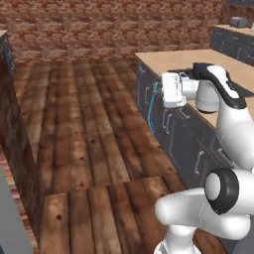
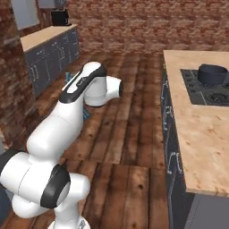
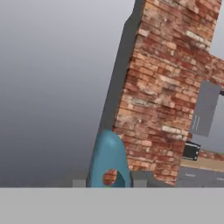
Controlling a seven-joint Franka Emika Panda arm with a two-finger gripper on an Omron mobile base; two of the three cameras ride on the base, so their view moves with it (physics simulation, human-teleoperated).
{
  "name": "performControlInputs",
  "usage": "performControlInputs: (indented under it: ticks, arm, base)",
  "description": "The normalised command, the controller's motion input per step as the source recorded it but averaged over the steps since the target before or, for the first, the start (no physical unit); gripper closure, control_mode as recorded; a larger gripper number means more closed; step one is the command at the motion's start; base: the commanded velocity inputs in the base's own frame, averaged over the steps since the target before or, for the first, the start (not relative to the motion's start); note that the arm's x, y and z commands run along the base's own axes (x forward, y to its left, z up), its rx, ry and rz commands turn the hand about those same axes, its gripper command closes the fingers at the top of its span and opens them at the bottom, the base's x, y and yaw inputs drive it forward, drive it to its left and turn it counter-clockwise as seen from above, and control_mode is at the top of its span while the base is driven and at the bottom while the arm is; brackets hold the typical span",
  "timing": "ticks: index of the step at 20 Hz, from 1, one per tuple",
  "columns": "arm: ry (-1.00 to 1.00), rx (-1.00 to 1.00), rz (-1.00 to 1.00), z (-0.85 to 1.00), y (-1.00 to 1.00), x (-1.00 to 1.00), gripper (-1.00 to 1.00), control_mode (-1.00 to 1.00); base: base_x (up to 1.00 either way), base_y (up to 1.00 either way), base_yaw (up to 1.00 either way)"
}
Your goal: Put the corn and mushroom in the pot. Retrieve the spatula and lightly stir the vegetables in the pot.
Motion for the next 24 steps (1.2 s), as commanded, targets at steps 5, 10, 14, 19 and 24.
performControlInputs:
  ticks: [5, 10, 14, 19, 24]
  arm:
    - [0.00, 0.00, 0.00, 0.00, 0.00, 0.00, 1.00, 1.00]
    - [0.00, 0.00, 0.00, 0.00, 0.00, 0.00, 1.00, 1.00]
    - [0.00, 0.00, 0.00, 0.00, 0.00, 0.00, 1.00, 1.00]
    - [0.00, 0.00, 0.00, 0.00, 0.00, 0.00, 1.00, 1.00]
    - [0.00, 0.00, 0.00, 0.00, 0.00, 0.00, 1.00, 1.00]
  base:
    - [0.85, 0.56, -0.51]
    - [0.83, 0.59, -0.49]
    - [0.77, 0.68, -0.42]
    - [0.74, 0.71, -0.40]
    - [0.77, 0.67, -0.45]
